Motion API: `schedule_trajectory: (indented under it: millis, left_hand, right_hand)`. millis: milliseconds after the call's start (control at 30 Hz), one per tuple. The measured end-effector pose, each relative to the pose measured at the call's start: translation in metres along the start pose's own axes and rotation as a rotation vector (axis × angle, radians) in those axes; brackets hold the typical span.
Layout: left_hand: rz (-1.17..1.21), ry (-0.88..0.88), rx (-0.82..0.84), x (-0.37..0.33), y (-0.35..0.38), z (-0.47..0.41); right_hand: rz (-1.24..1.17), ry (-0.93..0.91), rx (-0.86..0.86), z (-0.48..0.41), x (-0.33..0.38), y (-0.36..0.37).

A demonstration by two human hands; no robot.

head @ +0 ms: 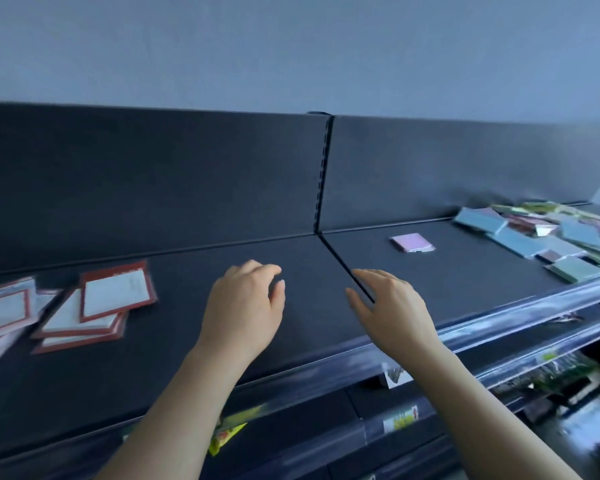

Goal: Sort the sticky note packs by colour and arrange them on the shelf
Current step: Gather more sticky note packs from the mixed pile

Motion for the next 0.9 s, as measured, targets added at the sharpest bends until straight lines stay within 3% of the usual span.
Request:
schedule_trajectory:
  millis: [567, 900]
  left_hand:
    - [0.022, 0.143, 0.23, -0.112, 0.139, -0.105]
    - [-0.096, 0.118, 0.38, -0.165, 0.242, -0.157]
  right_hand:
    - [-0.009, 0.223, -0.08, -0.075, -0.154, -0.031]
    - [0.002, 0.229, -0.038, -0.149, -0.265, -0.033]
Point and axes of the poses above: each hand's wrist, its own z-axis away from the middle knuckle, its own y-axis out of the palm, x = y × z, the point moved 9 cm from there along -z, towards the middle knuckle, and after that the axes turned 3 degrees about -x, right-handed, at the moved point
